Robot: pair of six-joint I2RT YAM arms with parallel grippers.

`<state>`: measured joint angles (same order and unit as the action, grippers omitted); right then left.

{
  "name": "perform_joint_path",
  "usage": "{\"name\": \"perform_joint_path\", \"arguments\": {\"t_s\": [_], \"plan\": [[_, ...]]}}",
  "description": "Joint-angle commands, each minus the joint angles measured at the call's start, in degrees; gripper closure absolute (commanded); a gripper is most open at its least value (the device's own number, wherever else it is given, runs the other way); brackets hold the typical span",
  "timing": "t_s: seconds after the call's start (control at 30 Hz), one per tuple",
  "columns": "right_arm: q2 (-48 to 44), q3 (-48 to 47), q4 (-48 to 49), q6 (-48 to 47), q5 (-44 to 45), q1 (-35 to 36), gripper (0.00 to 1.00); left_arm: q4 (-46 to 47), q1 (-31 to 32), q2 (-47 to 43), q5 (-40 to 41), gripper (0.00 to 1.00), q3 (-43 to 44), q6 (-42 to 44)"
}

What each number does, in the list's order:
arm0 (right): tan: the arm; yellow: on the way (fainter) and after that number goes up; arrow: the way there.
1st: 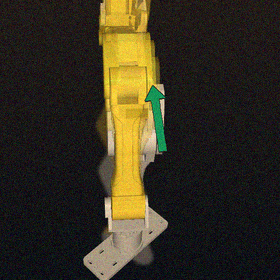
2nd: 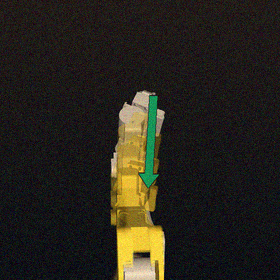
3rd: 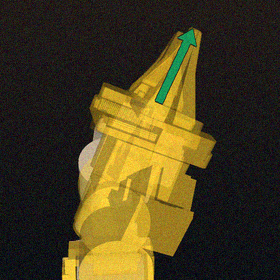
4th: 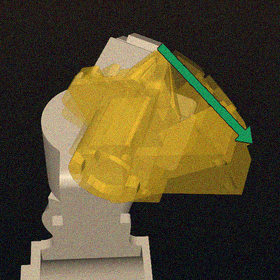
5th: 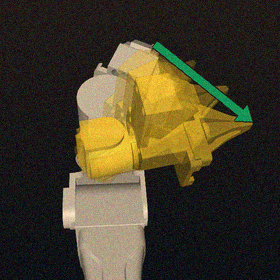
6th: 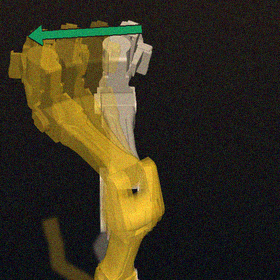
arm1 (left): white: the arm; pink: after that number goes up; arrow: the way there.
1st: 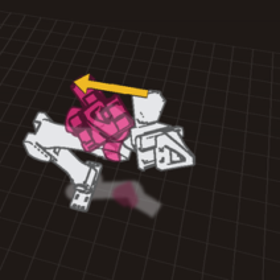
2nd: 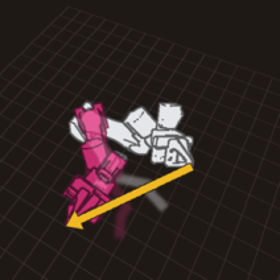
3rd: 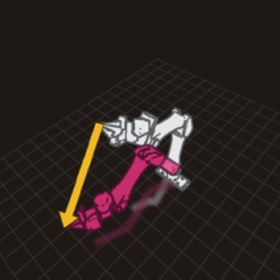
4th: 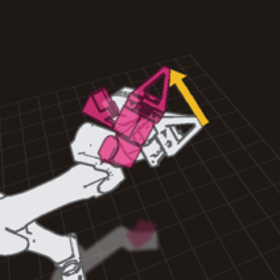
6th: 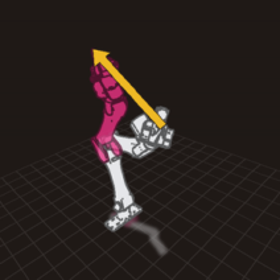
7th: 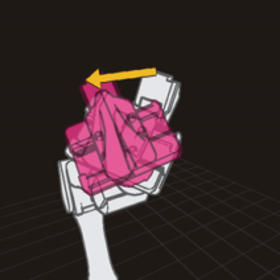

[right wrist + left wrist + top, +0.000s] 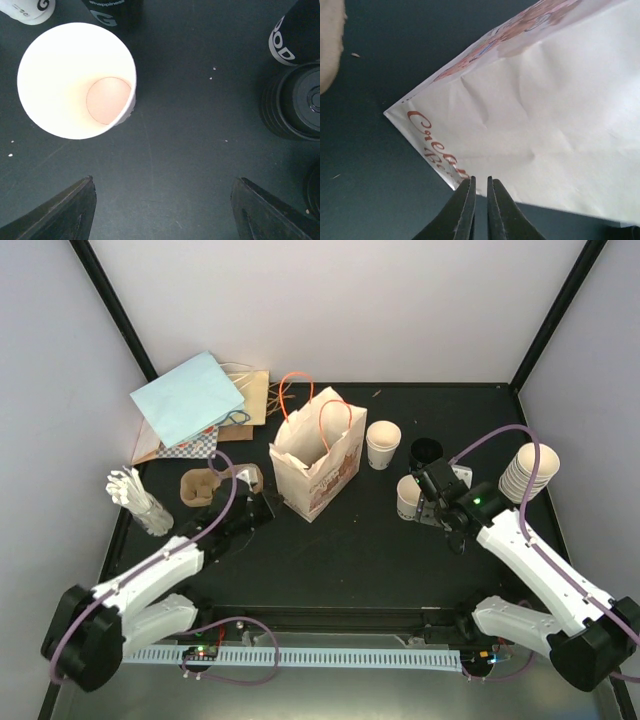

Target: Pack the takeout coffee

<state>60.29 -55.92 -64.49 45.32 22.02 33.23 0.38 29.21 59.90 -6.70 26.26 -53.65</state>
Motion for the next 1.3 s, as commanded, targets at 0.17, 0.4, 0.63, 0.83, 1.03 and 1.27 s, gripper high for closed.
{"name": "perform_joint_path", "arguments": {"t_s": [0.17, 0.4, 0.63, 0.83, 1.03, 1.27], "plan": [[-0.06, -1.36, -5.33, 5.21, 6.57, -0.90, 0.24, -21.05, -0.35, -14.83, 0.39, 0.74, 3.15, 12.13], [-0.49, 0.26, -4.69, 6.26, 6.86, -8.69, 0.27, -26.77, -0.31, -20.08, -0.99, 0.54, 5.33, 17.03], [-1.61, 0.76, -4.51, 6.05, 5.83, -24.88, 0.03, -28.64, -0.32, -21.28, -2.41, 0.47, 7.41, 19.85], [-7.35, 3.00, -7.77, 11.99, 8.43, -32.69, 0.00, -29.28, -0.30, -19.95, -5.35, 0.46, 8.36, 21.04], [-9.76, 6.71, -5.24, 14.60, 7.80, -33.65, 0.14, -29.17, -0.30, -17.83, -7.74, 0.46, 9.30, 21.91], [-5.56, 7.84, -10.21, 26.23, 12.50, -33.70, 0.13, -30.73, -0.35, -15.20, -9.80, 0.45, 11.49, 23.19]]}}
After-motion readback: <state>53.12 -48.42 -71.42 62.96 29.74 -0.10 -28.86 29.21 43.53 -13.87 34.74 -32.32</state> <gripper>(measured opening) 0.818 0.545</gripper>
